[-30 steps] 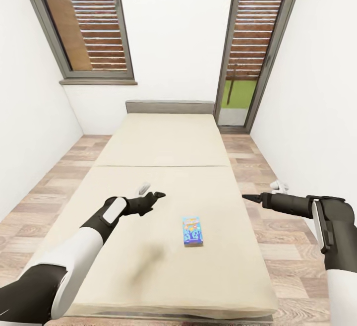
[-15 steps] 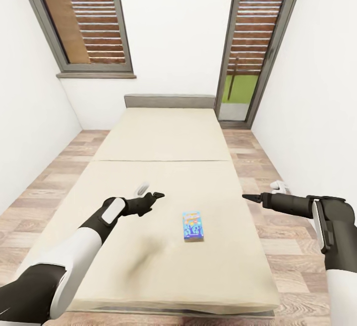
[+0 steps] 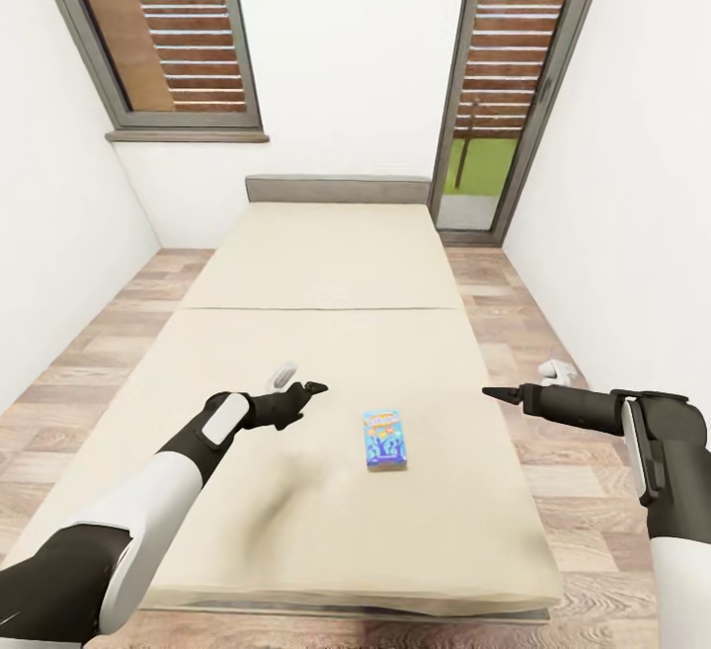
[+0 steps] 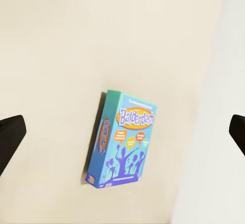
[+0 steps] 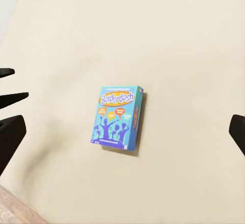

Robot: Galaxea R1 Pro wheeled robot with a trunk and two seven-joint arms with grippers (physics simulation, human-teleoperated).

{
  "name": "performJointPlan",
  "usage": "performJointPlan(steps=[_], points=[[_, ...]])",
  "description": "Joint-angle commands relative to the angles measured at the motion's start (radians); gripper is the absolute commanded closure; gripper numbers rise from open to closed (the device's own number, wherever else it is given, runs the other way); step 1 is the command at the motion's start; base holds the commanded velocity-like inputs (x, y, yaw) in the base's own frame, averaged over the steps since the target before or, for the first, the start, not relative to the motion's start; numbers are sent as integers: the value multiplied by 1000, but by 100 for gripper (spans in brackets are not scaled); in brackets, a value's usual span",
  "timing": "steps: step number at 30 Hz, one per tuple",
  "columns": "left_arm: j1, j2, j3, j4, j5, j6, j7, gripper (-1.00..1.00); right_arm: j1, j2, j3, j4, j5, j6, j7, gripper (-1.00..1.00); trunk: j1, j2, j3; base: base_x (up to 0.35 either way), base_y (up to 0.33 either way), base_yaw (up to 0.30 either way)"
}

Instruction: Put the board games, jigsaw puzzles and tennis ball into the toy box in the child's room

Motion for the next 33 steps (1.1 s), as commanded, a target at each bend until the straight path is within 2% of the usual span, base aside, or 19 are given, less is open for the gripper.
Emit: performJointPlan(steps=[1, 20, 33], points=[[-1, 0, -2, 0, -1, 1, -3, -100, -1, 0, -1, -1, 10, 5, 10, -100, 4, -8, -6, 0, 0, 0], [-25, -2, -2, -11, 4, 45, 0, -100, 1, 1, -1, -1, 7, 5, 11, -100, 77, -141, -95, 0, 0, 0], [-27, -3, -2, -13, 4, 57, -3, -100, 5, -6, -7, -3, -3, 5, 19, -100, 127, -232, -143, 0, 0, 0]])
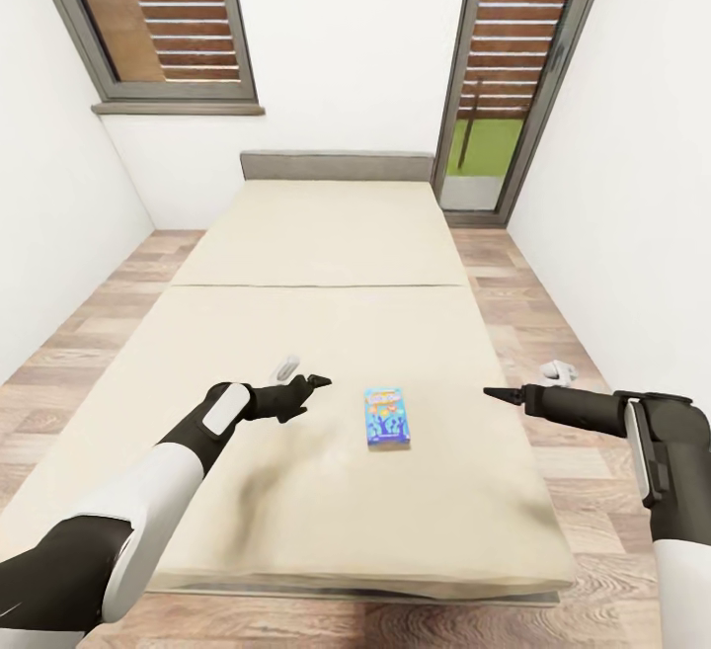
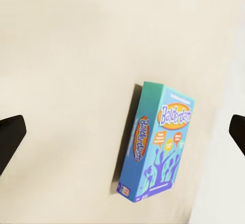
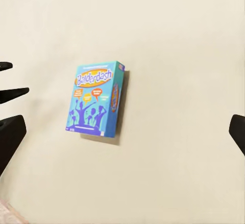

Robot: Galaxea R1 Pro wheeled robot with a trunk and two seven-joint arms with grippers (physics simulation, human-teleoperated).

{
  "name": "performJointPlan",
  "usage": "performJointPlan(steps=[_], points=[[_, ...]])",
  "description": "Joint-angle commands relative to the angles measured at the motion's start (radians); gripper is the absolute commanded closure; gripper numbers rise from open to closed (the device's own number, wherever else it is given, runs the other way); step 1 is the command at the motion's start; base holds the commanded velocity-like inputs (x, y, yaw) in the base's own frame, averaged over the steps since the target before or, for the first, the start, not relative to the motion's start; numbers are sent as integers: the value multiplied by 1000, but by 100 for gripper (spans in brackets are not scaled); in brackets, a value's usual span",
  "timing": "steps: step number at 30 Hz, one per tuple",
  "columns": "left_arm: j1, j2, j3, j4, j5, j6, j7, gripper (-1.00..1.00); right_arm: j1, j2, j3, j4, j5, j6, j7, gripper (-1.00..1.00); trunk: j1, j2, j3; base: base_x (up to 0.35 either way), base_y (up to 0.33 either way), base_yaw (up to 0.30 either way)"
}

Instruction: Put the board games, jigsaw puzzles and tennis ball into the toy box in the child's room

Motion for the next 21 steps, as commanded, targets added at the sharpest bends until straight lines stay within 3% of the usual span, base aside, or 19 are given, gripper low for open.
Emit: performJointPlan(steps=[1, 10, 21], points=[[-1, 0, -2, 0, -3, 1, -4, -100, -1, 0, -1, -1, 10, 5, 11, -100, 4, -8, -4, 0, 0, 0], [0, -1, -4, -2, -4, 0, -8, -100, 1, 2, -3, 3, 4, 5, 13, -100, 38, -71, -33, 0, 0, 0], [10, 6, 2, -37, -3, -1, -28, -100, 2, 5, 3, -3, 4, 5, 14, -100, 38, -71, -33, 0, 0, 0]])
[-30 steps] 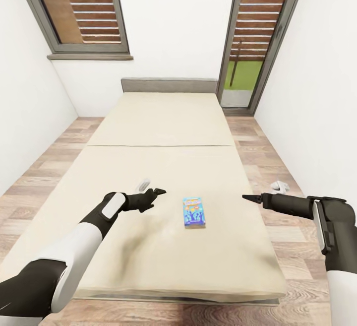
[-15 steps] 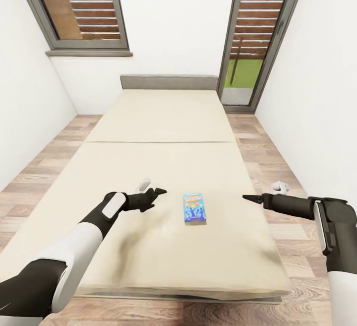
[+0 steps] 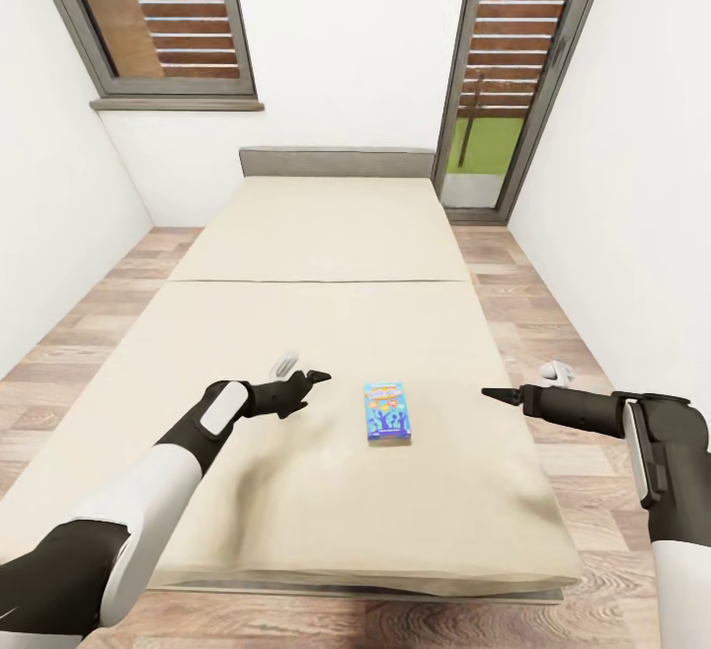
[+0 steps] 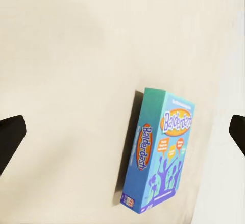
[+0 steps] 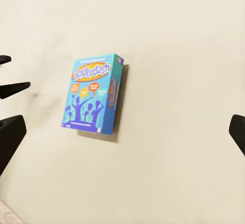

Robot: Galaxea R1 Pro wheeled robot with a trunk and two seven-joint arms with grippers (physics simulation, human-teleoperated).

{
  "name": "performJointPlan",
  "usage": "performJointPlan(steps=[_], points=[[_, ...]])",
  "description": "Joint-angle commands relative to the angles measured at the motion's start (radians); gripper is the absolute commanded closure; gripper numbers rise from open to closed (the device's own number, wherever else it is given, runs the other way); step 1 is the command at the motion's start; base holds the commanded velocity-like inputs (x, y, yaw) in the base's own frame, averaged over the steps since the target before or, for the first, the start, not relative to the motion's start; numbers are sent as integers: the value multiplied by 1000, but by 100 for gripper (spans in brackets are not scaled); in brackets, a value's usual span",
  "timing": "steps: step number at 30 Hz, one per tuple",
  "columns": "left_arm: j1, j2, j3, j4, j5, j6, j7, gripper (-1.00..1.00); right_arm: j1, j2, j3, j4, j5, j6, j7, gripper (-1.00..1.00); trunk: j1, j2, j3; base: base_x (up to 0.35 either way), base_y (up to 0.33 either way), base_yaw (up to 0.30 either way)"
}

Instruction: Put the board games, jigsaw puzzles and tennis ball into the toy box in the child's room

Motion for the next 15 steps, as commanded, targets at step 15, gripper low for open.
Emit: performJointPlan(steps=[15], points=[[14, 5, 1, -29, 2, 5, -13, -100, 0, 2, 3, -39, 11, 5, 11, -100, 27, -49, -23, 0, 0, 0]])
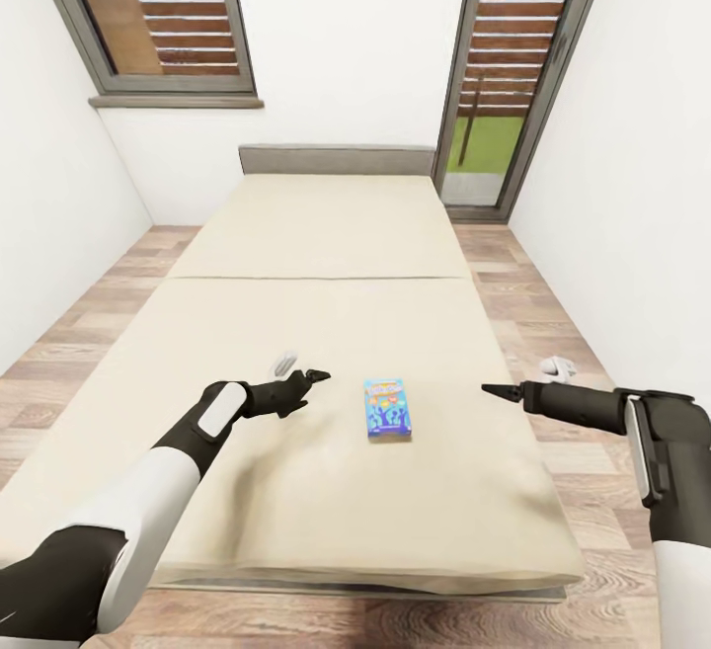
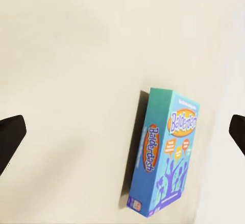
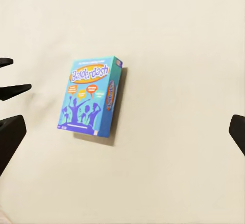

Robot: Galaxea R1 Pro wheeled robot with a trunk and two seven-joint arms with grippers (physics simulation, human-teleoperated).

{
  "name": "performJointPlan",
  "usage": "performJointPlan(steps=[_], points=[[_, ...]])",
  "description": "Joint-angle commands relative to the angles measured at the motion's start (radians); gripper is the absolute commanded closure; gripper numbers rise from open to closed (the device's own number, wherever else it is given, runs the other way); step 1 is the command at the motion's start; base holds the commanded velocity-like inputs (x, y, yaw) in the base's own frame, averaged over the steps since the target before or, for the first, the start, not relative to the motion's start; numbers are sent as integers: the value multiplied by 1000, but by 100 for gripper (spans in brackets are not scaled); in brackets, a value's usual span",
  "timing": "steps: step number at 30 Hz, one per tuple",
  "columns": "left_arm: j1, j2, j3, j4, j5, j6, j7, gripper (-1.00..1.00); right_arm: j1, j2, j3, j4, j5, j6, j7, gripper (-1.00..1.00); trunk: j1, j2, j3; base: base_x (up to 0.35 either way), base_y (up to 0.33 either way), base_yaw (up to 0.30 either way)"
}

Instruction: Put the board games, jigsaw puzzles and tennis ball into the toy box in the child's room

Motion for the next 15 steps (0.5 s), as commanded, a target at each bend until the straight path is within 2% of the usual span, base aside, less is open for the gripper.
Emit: performJointPlan(steps=[1, 15], points=[[0, 0, -1, -1, -2, 2, -4, -100, -1, 0, -2, -6, 10, 5, 10, -100, 4, -8, -4, 0, 0, 0], [4, 1, -1, -3, -6, -1, -3, -100, 0, 0, -2, -22, 12, 5, 10, -100, 4, -8, -4, 0, 0, 0]])
